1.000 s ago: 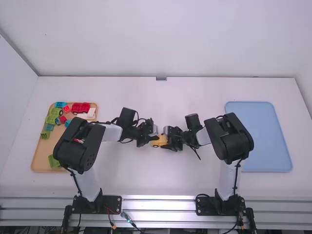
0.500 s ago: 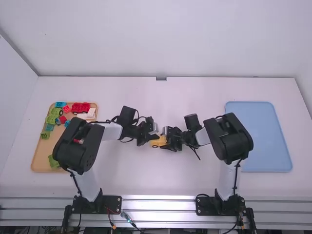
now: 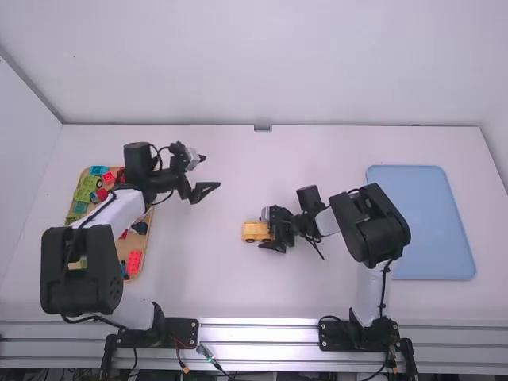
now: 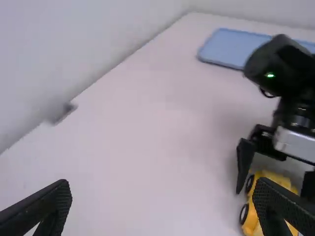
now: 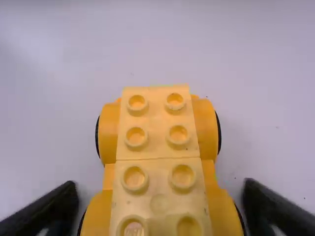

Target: Assemble lego blocks to make yellow taxi

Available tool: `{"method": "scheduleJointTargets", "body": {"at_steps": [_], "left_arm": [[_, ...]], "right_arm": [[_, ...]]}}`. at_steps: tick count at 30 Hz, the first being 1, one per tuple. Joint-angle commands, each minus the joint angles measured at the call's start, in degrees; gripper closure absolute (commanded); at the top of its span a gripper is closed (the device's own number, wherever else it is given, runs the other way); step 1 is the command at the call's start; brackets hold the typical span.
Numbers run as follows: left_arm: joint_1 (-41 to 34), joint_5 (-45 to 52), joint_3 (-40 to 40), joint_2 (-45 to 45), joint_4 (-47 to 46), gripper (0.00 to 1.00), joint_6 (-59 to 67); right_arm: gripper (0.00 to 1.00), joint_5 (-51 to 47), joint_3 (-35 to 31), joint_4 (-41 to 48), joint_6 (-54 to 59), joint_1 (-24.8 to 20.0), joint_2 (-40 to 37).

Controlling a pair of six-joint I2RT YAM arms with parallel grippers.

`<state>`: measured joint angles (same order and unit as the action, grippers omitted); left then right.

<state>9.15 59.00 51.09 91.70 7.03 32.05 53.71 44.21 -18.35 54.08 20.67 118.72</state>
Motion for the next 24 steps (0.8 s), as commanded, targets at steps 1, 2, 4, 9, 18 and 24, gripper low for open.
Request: {"method": "scheduleJointTargets", "body": {"at_steps": [1,2,4,9,18,24], "left_arm": [[3.19,-3.67,-0.15,-0.66,-0.9,0.01,-13.16],[4.31,-5.2,-0.15,-0.66,-1.25,0.01,-16.31],[5.7,-7.93,-0.15,-0.63,-1.77,0.01,-20.83],[7.67,-17.07,-0.15,-0.63,-2.1,0.01,-30.67],[7.48,-25.86,-0.15,-0.63,-2.51,0.01,-38.16],[8.66,-35.39,-0.15,-0.66,-5.73,0.01,-43.67]], "right_arm": [[0.01,-4.24,3.87,4.87,-3.19,-0.04,0.61],[0.01,-6.36,5.44,8.81,-3.5,-0.04,0.35],[0.01,-9.42,8.17,16.04,-1.9,-0.04,-0.39],[0.01,-16.5,16.5,38.18,6.49,-0.04,-2.95],[0.01,-32.61,29.35,61.64,7.78,-0.07,-8.55],[0.01,-42.42,33.83,62.1,-1.88,-1.11,-10.08]]}}
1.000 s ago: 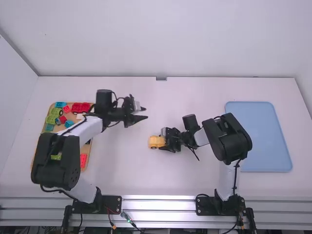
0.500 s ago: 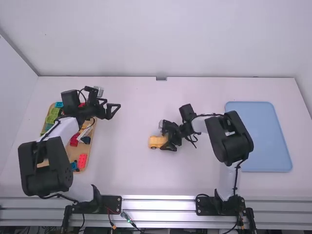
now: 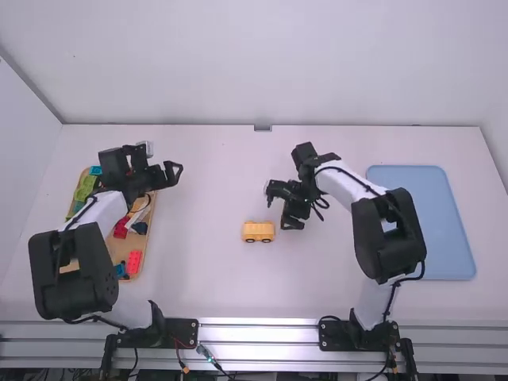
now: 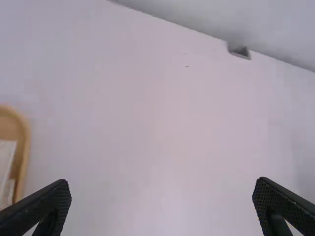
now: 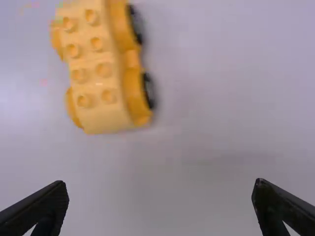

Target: Assemble lego blocks to make yellow taxi

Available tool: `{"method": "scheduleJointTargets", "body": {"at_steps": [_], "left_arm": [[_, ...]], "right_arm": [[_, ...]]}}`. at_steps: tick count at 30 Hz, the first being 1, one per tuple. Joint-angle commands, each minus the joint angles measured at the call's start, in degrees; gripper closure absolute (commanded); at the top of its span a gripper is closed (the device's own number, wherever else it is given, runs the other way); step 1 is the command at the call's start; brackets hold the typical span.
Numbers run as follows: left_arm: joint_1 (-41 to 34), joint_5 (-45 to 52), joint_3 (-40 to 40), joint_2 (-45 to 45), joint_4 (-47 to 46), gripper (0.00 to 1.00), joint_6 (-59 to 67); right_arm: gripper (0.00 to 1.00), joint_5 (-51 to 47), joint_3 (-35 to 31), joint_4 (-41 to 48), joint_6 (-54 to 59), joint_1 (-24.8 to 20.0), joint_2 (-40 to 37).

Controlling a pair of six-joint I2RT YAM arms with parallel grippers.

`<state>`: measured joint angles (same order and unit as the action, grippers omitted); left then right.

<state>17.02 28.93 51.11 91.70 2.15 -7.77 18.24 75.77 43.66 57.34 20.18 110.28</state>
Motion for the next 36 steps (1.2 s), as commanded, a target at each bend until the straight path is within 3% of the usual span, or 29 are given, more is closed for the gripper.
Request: {"method": "scheduleJointTargets", "body": {"at_steps": [1,7,13,25,29,33,36], "left_arm": [[1.36,-6.62,-0.17,-0.66,-2.08,0.01,-5.33],[5.81,-8.07,2.89,-0.63,-15.76,0.01,-5.27],[8.79,-19.69,9.9,0.02,-29.97,0.01,-4.17],[9.14,-25.77,31.63,13.66,-45.2,0.01,19.37],[8.96,-25.86,36.96,19.04,-50.03,0.09,29.44],[8.83,-26.99,37.64,22.64,-50.18,0.32,36.24],[8.85,-26.86,36.7,23.02,-49.96,0.31,37.9]], "right_arm": [[0.01,-8.63,3.3,0.33,-7.13,-0.98,-1.75],[0.01,-10.25,7.41,0.07,-12.15,-3.06,-1.75],[0.01,-8.7,8.7,-3.19,-13.14,-3.69,-1.75],[0.01,-9.33,8.7,-5.44,-13.88,-1.07,-1.75],[0.01,-9.7,8.7,-5.51,-13.86,-1.11,-1.75],[0.01,-9.55,8.7,-5.79,-14.08,-1.11,-1.75],[0.01,-9.53,8.7,-5.75,-14.08,-1.11,-1.75]]}}
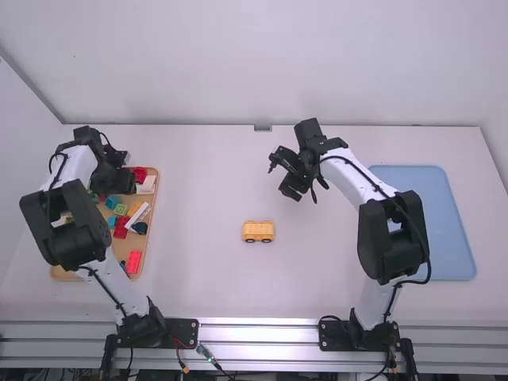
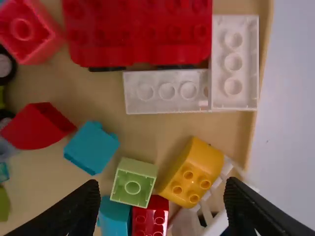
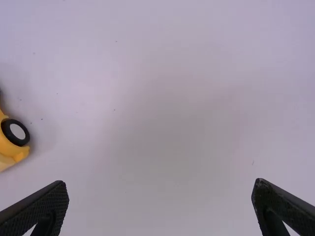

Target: Assemble lego blocks to make yellow taxi

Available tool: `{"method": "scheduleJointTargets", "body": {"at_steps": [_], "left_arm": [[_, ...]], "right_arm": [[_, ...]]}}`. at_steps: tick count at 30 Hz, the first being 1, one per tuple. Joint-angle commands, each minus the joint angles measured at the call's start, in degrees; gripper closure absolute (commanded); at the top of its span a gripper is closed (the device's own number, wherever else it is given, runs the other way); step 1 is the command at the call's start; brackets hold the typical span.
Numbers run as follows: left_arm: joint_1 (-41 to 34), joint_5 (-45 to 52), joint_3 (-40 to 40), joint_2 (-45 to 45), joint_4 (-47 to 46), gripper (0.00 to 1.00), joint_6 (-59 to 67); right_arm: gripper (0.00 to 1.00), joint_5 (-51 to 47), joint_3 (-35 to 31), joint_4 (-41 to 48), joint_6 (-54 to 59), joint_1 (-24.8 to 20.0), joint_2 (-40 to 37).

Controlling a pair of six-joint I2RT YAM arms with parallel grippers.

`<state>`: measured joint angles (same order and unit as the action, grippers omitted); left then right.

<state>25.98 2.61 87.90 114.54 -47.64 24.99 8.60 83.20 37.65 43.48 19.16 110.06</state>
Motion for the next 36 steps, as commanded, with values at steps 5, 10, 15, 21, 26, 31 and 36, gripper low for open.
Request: {"method": "scheduleJointTargets", "body": {"at_steps": [5,10,15,21,26,31,36], "left_arm": [[-0.13,-0.55,-3.08,0.17,1.95,0.44,10.54],[-0.59,-0.57,-6.6,0.17,4.87,0.49,14.45],[-0.22,-0.52,-8.72,0.17,7.43,0.52,14.38],[-0.55,-0.11,-9.75,0.17,7.04,0.51,14.47],[-0.63,-0.02,-10.08,0.17,5.62,0.5,14.45],[-0.61,4.24,-10.08,0.17,3.5,0.5,18.53],[-0.61,3.78,-10.38,0.17,4.09,0.52,18.36]], "right_arm": [[0.01,0.17,1.27,0.13,-0.24,0.02,-1.53],[0.01,0.52,1.27,-0.37,-0.22,0.07,-1.53],[0.01,0.52,1.27,-1.25,-0.24,0.02,-1.53],[0.01,0.52,1.27,-1.44,-0.22,0.04,-1.53],[0.01,0.52,1.27,-1.46,-0.2,0.02,-1.53],[0.01,0.37,1.27,-1.44,-0.2,0.02,-1.53],[0.01,0.52,1.27,-1.4,-0.22,0.02,-1.53]]}}
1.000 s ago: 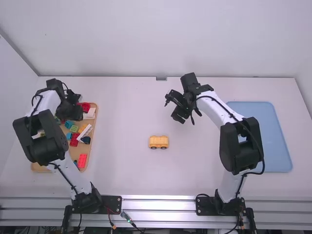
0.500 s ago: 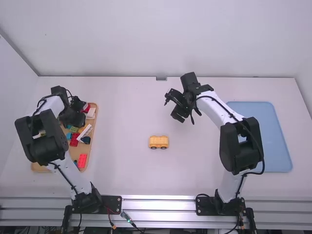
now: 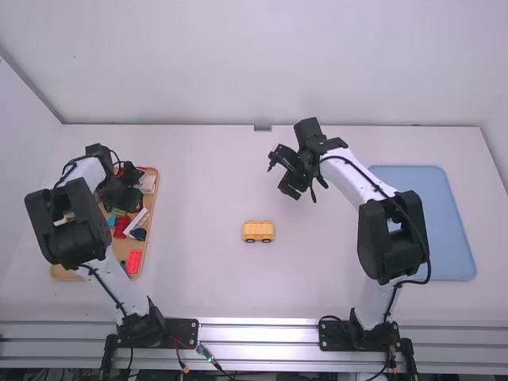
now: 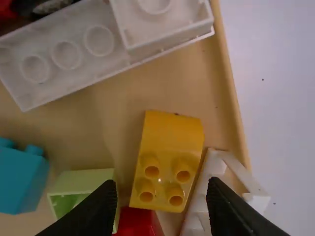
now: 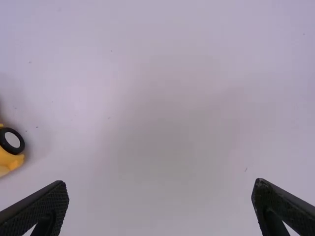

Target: Assemble lego blocks to make yellow taxi

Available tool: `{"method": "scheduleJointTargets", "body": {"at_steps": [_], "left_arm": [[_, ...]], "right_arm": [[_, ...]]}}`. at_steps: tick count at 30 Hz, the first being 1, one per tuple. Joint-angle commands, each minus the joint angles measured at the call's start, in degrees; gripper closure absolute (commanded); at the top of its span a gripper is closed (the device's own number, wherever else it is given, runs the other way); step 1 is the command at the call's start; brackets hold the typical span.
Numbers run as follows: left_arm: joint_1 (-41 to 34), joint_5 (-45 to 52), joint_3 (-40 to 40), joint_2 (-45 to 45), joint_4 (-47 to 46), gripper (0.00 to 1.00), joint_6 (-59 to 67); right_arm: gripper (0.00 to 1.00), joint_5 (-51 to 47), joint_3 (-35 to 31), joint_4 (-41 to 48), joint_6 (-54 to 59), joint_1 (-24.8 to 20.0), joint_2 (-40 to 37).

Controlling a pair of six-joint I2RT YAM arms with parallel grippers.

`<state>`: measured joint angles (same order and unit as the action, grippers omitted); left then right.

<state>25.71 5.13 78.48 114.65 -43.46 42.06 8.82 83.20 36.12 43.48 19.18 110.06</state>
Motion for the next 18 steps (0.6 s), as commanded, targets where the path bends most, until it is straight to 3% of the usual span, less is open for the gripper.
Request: {"method": "scheduleJointTargets", "body": {"at_steps": [1,18], "left_arm": [[-0.17,1.01,-1.31,0.07,0.74,0.58,1.14],[-0.04,-4.26,-4.9,0.07,3.3,0.58,-1.53]], "right_arm": [[0.01,0.28,1.27,0.24,-0.24,0.0,-1.53],[0.01,0.28,1.27,0.09,-0.2,0.0,-1.53]]}}
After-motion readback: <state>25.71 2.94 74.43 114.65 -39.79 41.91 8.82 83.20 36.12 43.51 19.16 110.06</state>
